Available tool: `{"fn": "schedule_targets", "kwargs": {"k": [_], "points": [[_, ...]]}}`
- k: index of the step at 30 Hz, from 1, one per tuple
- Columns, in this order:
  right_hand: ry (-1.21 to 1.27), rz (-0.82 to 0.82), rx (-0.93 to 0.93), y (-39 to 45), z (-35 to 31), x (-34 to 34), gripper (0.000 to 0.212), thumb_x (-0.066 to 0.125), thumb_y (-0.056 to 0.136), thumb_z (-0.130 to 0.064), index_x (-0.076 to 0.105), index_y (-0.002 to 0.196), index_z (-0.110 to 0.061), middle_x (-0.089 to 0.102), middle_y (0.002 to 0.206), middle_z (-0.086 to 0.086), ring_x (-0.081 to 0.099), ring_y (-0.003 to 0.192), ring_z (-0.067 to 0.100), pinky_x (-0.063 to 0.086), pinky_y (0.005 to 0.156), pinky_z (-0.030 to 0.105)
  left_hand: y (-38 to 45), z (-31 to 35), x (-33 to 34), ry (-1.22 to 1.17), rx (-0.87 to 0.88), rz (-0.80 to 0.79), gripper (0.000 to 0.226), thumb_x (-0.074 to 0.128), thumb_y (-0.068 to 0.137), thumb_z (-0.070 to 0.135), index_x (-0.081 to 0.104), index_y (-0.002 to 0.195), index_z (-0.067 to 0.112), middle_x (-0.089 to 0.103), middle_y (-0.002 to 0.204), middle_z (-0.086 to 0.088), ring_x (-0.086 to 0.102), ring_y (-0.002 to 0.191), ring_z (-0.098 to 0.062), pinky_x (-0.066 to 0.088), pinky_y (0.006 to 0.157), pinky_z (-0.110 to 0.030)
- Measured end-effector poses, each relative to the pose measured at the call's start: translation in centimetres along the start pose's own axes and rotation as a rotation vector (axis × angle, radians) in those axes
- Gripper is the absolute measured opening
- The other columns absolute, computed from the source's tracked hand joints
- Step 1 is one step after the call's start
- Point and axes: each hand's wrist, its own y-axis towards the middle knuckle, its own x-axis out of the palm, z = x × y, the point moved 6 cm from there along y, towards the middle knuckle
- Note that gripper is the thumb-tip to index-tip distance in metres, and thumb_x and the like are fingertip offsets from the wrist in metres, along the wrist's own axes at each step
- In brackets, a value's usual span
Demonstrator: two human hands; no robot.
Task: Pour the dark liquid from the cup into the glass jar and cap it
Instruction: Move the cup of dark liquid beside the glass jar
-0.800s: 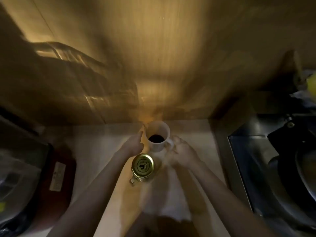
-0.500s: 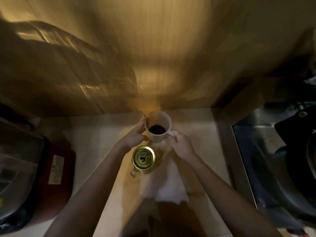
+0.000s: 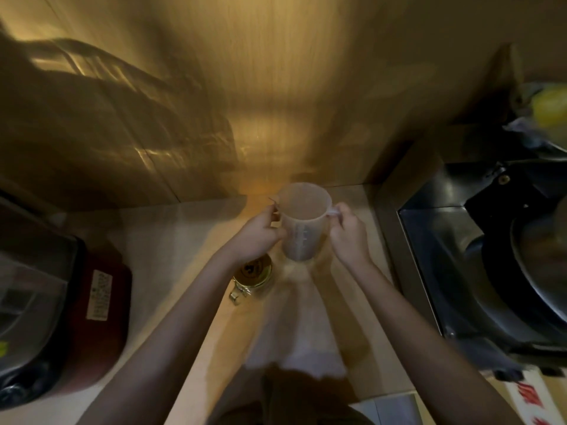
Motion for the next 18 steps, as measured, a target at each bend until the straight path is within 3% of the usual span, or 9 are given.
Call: {"fn": "schedule_targets", "kwargs": {"k": [2, 5, 9, 11, 14, 16, 18], "points": [[0.055, 0.066, 0.023, -1.2, 0.4, -1.4, 0.019, 0.04, 0.098, -0.016, 0.058, 0.095, -0.009, 0.063, 0.087, 0.009, 0.059, 0.082, 0.024, 0.048, 0.071, 0.04, -1.0, 0.1, 1.3, -0.026, 0.004, 0.007, 0.067, 0.058, 0.075, 0.026, 0.032, 0.136, 0.015, 0.047, 0.134, -0.006, 0.048, 0.118, -0.019, 0.043, 0.097, -0.034], [0.085, 0.144, 0.049, -3.4, 1.7, -2.7, 0.019, 0.039, 0.098, -0.015, 0.056, 0.092, -0.01, 0.062, 0.086, 0.009, 0.059, 0.082, 0.025, 0.049, 0.073, 0.042, -2.9, 0.1, 3.9, -0.12, 0.022, 0.004, 0.053, 0.054, 0.084, 0.008, 0.034, 0.132, 0.016, 0.048, 0.129, -0.001, 0.055, 0.109, -0.019, 0.047, 0.084, -0.024], [0.115, 0.218, 0.099, -6.6, 4.8, -2.8, 0.017, 0.04, 0.097, -0.017, 0.056, 0.094, -0.011, 0.062, 0.09, 0.011, 0.057, 0.087, 0.028, 0.047, 0.078, 0.043, -4.9, -1.6, 7.2, -0.197, 0.036, -0.003, 0.063, 0.056, 0.08, 0.01, 0.031, 0.138, 0.014, 0.047, 0.137, -0.003, 0.059, 0.111, -0.024, 0.049, 0.092, -0.036], [0.121, 0.238, 0.127, -8.3, 6.3, -2.5, 0.018, 0.04, 0.097, -0.02, 0.056, 0.094, -0.012, 0.062, 0.092, 0.012, 0.057, 0.088, 0.03, 0.047, 0.078, 0.042, -5.8, -2.7, 8.6, -0.25, 0.016, -0.014, 0.066, 0.056, 0.077, 0.012, 0.031, 0.138, 0.011, 0.05, 0.13, -0.003, 0.06, 0.106, -0.02, 0.051, 0.084, -0.028], [0.153, 0.21, 0.157, -10.9, 8.0, -1.5, 0.024, 0.037, 0.093, -0.03, 0.055, 0.092, -0.014, 0.062, 0.091, 0.011, 0.058, 0.088, 0.028, 0.048, 0.078, 0.043, -7.0, -4.4, 10.3, -0.303, -0.012, -0.031, 0.059, 0.052, 0.084, -0.002, 0.031, 0.137, 0.012, 0.054, 0.118, 0.002, 0.057, 0.099, -0.007, 0.051, 0.075, -0.012], [0.184, 0.188, 0.175, -12.2, 8.9, -0.9, 0.02, 0.04, 0.096, -0.022, 0.056, 0.09, -0.012, 0.062, 0.089, 0.01, 0.058, 0.086, 0.027, 0.049, 0.076, 0.043, -7.8, -5.3, 10.9, -0.273, -0.015, -0.027, 0.06, 0.052, 0.085, 0.002, 0.031, 0.139, 0.016, 0.051, 0.129, 0.0, 0.054, 0.107, -0.009, 0.049, 0.078, -0.011], [0.207, 0.168, 0.196, -13.2, 9.4, -0.6, 0.016, 0.043, 0.097, -0.009, 0.056, 0.088, -0.01, 0.062, 0.088, 0.008, 0.057, 0.084, 0.025, 0.047, 0.073, 0.038, -8.4, -6.0, 11.1, -0.257, -0.023, -0.014, 0.061, 0.053, 0.085, 0.002, 0.03, 0.14, 0.019, 0.051, 0.127, 0.004, 0.053, 0.103, -0.001, 0.048, 0.075, -0.007]]}}
